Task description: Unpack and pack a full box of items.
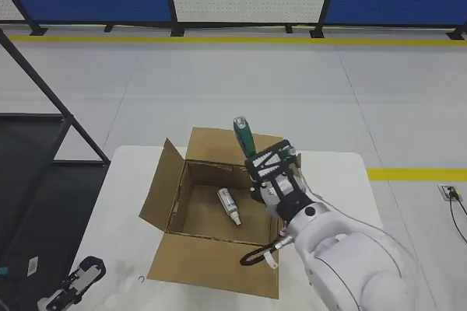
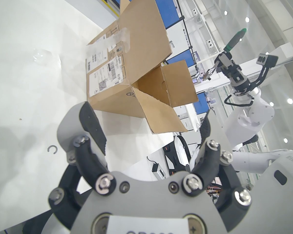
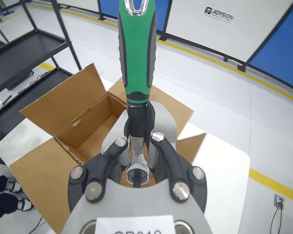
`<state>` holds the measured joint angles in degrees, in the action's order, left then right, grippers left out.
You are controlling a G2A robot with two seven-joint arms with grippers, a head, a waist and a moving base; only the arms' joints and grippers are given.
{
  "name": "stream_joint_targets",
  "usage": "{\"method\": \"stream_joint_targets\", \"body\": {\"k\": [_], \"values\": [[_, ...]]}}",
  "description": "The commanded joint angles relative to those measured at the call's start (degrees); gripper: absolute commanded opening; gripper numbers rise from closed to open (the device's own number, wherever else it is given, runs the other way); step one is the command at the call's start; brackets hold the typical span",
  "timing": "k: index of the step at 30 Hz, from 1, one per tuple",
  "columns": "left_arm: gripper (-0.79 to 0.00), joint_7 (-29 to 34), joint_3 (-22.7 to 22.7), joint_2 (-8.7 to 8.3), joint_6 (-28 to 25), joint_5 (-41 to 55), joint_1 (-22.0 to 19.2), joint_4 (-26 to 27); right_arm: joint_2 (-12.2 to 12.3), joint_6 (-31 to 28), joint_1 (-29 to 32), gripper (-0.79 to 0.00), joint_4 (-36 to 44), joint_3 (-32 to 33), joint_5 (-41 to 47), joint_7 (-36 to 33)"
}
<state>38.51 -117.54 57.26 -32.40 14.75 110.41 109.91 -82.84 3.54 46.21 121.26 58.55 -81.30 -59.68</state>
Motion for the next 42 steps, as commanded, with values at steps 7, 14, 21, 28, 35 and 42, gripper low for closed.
{"method": "stream_joint_targets", "body": {"k": [7, 14, 21, 28, 35, 42], "values": [[0.000, 0.00, 0.00, 0.00, 0.00, 0.00, 0.00, 0.00, -3.64, 0.25, -12.21, -0.785, -20.66, -12.28, 5.27, -1.14], [0.000, 0.00, 0.00, 0.00, 0.00, 0.00, 0.00, 0.00, -6.87, 2.05, -20.63, -0.785, -38.95, -18.17, 6.05, -9.64], [0.000, 0.00, 0.00, 0.00, 0.00, 0.00, 0.00, 0.00, -8.35, 1.58, -23.40, -0.785, -49.84, -18.09, 8.44, -15.83], [0.000, 0.00, 0.00, 0.00, 0.00, 0.00, 0.00, 0.00, -9.41, 2.92, -24.58, -0.785, -57.59, -17.59, 9.03, -17.78], [0.000, 0.00, 0.00, 0.00, 0.00, 0.00, 0.00, 0.00, -10.98, 3.20, -25.82, -0.785, -63.86, -18.59, 10.05, -17.49], [0.000, 0.00, 0.00, 0.00, 0.00, 0.00, 0.00, 0.00, -12.98, 3.49, -27.67, -0.708, -70.89, -19.88, 11.11, -16.75]]}}
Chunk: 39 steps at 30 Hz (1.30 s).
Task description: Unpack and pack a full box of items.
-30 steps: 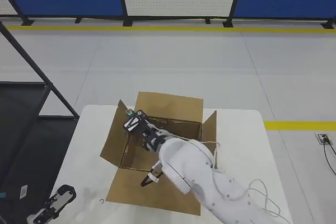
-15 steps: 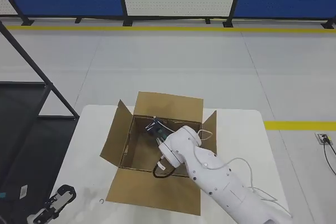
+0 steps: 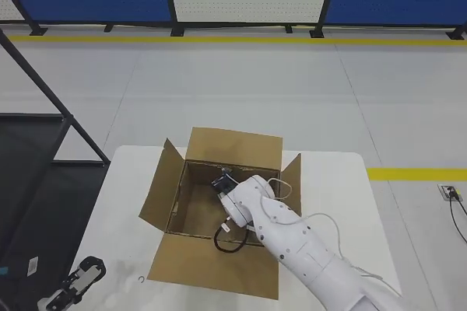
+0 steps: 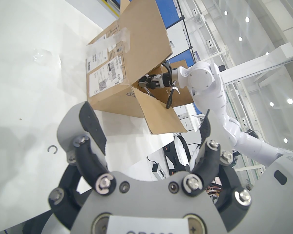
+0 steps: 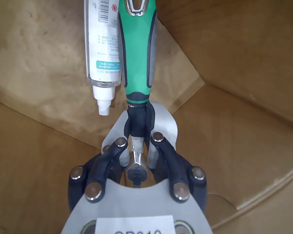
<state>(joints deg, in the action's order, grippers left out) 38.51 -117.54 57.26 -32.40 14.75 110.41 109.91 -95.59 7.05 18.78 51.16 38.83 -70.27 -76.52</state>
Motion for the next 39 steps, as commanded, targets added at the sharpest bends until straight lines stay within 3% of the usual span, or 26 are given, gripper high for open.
{"method": "stream_joint_targets", "body": {"k": [1, 8, 16, 20, 21, 23, 27, 32, 39], "values": [[0.000, 0.00, 0.00, 0.00, 0.00, 0.00, 0.00, 0.00, -0.54, 0.07, -0.49, -0.662, -1.53, -0.37, 0.22, 0.21], [0.000, 0.00, 0.00, 0.00, 0.00, 0.00, 0.00, 0.00, -2.26, -0.07, -1.95, -0.542, -5.83, -0.85, 1.40, 1.18], [0.000, 0.00, 0.00, 0.00, 0.00, 0.00, 0.00, 0.00, -2.66, 1.90, -1.92, -0.533, -4.00, 0.48, 0.35, 2.98], [0.000, 0.00, 0.00, 0.00, 0.00, 0.00, 0.00, 0.00, -1.24, 3.11, 0.91, -0.551, 5.46, 3.52, -1.65, 4.51], [0.000, 0.00, 0.00, 0.00, 0.00, 0.00, 0.00, 0.00, -0.35, 3.23, 2.95, -0.588, 10.41, 5.05, -3.24, 4.64], [0.000, -1.24, -0.13, 0.05, 1.02, -0.35, -0.49, 0.14, 0.95, 3.29, 6.38, -0.785, 18.03, 7.32, -5.82, 4.36], [0.000, -3.48, -0.81, 0.16, 1.81, -0.46, -2.09, 1.69, 4.18, 0.37, 18.78, -0.785, 40.69, 13.67, -11.99, 5.07], [0.000, -4.67, -2.03, 0.13, 2.25, -1.16, -4.09, 4.08, 6.14, -5.24, 30.14, -0.785, 58.20, 19.25, -12.22, 12.37], [0.000, -5.17, -2.52, 0.03, 4.03, -3.66, -5.94, 6.21, 6.40, -6.20, 31.88, -0.785, 60.02, 20.20, -11.87, 14.09]]}}
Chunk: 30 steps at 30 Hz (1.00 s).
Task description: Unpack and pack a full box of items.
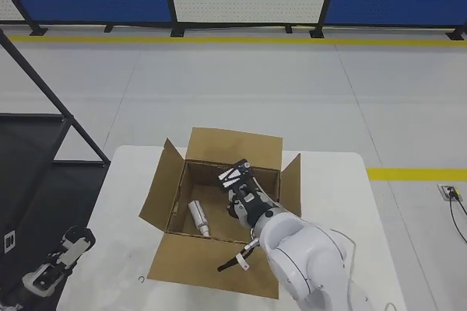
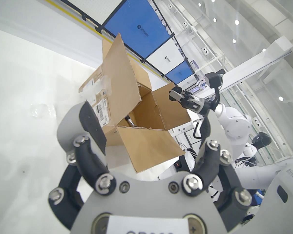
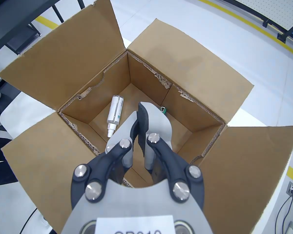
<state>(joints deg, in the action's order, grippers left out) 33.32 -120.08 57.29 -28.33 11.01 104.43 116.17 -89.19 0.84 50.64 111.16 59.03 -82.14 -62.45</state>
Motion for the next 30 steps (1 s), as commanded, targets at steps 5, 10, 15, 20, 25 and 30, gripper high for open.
{"method": "stream_joint_targets", "body": {"k": [5, 10, 15, 20, 25, 30], "values": [[0.000, 0.02, 0.02, 0.00, -0.05, 0.08, 0.04, -0.05, 0.02, 0.03, 0.47, -0.785, -0.07, 0.06, 0.18, 0.71], [-0.480, -3.30, 1.03, 0.08, 4.11, -2.16, -2.42, 0.01, -0.01, 0.94, 2.07, -0.785, 2.43, 3.01, 5.29, 6.96], [-0.785, -8.48, 3.06, -0.22, 11.20, -13.46, -8.63, -0.34, 0.24, 2.71, 4.99, -0.785, 7.38, 9.92, 13.19, 12.81], [-0.785, -9.56, 9.89, -0.57, 15.40, -26.93, -14.75, -2.13, 0.87, 3.95, 9.47, -0.785, 11.25, 18.43, 18.29, 16.29], [-0.785, -6.40, 16.70, -0.77, 15.00, -32.32, -19.98, -3.96, 1.62, 7.10, 11.67, -0.785, 11.69, 25.04, 15.69, 13.64], [-0.785, -3.75, 21.54, -0.79, 13.89, -35.67, -22.15, -3.35, 2.38, 3.51, 12.13, -0.785, 8.88, 29.82, 20.69, 8.89]]}}
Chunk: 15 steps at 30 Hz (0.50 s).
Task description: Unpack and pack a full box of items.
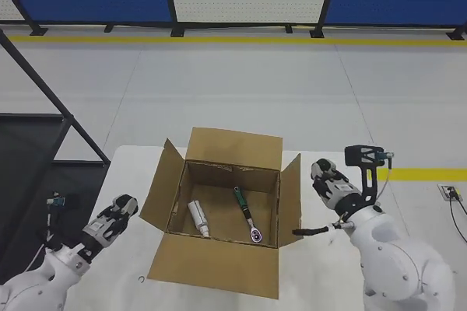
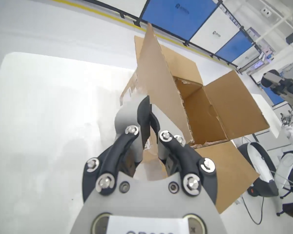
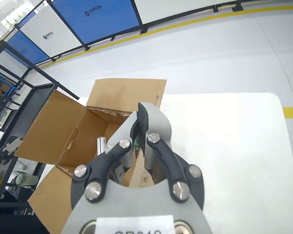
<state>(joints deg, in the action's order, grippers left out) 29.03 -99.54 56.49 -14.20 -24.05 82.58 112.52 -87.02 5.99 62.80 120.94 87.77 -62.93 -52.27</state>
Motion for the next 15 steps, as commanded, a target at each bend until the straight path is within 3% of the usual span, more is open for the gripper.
{"method": "stream_joint_targets", "body": {"k": [1, 8, 15], "values": [[-0.785, 0.81, 1.43, 0.00, -0.38, -0.96, -0.43, 0.52, 0.32, -2.37, 0.00, -0.785, -1.60, 1.47, 2.06, -1.84], [-0.785, 3.79, 4.88, 0.08, -0.14, -0.42, -1.49, 2.89, 1.30, -11.52, -2.30, -0.785, -7.79, 0.55, 7.07, -5.96], [-0.785, 7.85, 10.78, 0.26, 1.57, -1.55, -7.14, 1.87, 1.88, -17.47, -7.25, -0.785, -16.07, -1.98, 14.47, -8.08]]}}
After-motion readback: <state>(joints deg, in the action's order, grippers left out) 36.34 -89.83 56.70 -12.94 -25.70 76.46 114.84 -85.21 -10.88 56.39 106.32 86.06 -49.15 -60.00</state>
